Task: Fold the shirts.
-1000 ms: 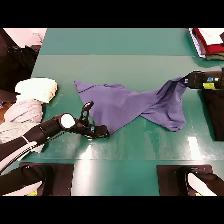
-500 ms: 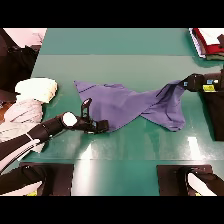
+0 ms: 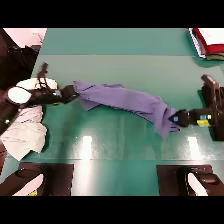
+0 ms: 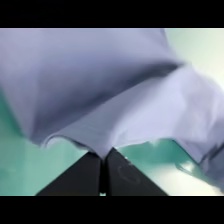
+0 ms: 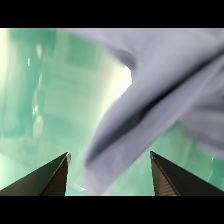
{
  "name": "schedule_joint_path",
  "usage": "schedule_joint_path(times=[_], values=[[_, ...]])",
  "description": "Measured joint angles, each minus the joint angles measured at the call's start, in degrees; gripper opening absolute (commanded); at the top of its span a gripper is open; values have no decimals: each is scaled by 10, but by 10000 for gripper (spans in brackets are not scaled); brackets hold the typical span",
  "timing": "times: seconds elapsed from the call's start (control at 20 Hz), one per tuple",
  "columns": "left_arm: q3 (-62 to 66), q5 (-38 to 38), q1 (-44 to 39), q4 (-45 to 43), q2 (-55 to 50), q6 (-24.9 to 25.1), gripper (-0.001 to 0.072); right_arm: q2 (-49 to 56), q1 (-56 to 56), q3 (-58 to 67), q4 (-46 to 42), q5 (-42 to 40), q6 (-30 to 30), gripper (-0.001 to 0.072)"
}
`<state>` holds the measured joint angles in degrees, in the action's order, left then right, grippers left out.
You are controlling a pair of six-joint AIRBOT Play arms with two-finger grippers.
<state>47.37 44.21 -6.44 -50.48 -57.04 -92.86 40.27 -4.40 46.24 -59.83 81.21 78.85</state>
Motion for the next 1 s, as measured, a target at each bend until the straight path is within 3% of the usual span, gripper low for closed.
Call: schedule_joint_path(times=[0.2, 0.35, 0.4, 0.45, 0.85, 0.9, 0.95, 1.0], values=[[16, 31, 40, -24, 9, 2, 23, -43, 45, -35, -9, 4, 48, 547], [20, 42, 49, -31, 12, 3, 23, -5, 97, -44, -11, 0, 68, 544], [21, 45, 50, -33, 12, 3, 23, 20, 111, -45, -13, 0, 72, 456], [21, 50, 51, -35, 12, 3, 23, 45, 122, -46, -14, -2, 75, 415], [22, 77, 54, -37, 12, 28, 23, 203, 140, -48, 18, -70, 76, 405], [22, 77, 54, -37, 12, 30, 23, 215, 134, -48, 21, -78, 76, 338], [22, 79, 54, -37, 12, 30, 23, 226, 125, -48, 22, -89, 75, 159], [22, 80, 54, -37, 12, 31, 23, 234, 115, -48, 24, -102, 73, 35]])
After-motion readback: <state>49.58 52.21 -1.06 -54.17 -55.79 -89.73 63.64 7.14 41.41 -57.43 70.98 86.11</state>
